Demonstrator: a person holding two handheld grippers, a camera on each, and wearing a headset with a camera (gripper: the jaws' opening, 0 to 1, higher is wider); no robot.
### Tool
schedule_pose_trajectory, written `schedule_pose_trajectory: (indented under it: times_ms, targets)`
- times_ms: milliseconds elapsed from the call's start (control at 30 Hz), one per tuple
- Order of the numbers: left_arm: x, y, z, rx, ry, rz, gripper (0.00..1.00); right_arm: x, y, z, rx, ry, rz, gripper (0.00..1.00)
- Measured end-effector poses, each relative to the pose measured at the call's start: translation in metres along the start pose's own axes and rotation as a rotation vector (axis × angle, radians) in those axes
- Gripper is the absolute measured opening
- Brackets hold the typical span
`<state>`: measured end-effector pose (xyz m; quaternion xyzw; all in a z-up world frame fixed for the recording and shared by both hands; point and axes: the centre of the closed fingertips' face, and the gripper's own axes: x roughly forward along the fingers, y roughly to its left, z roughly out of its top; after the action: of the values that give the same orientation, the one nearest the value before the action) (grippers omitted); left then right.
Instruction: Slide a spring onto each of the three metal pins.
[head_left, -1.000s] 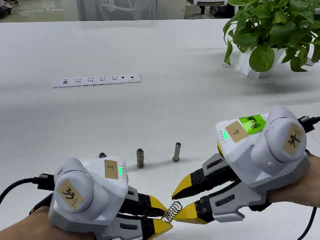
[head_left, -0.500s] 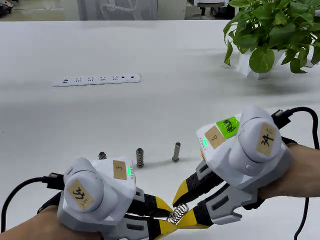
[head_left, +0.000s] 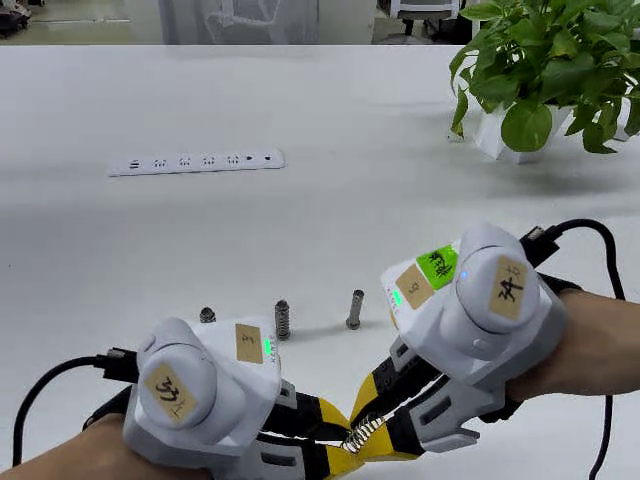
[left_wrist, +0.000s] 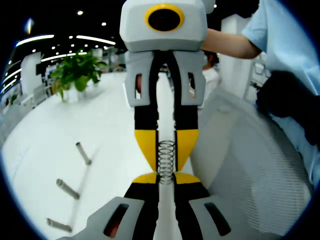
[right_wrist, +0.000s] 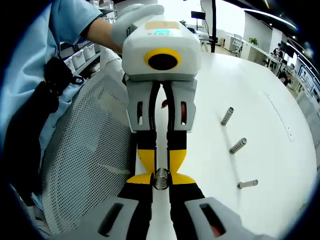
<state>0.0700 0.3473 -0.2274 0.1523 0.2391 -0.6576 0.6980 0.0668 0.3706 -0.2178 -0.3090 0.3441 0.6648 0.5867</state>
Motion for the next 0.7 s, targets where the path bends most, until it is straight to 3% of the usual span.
schedule_pose_trajectory:
  times_ms: [700]
  targets:
    - [0.0033,0.0003,-0.0014,-0.011,0.011,-0.007,0.10,0.0011,-0.0013,-0.0027,-0.006,0.011,0.001,0.12]
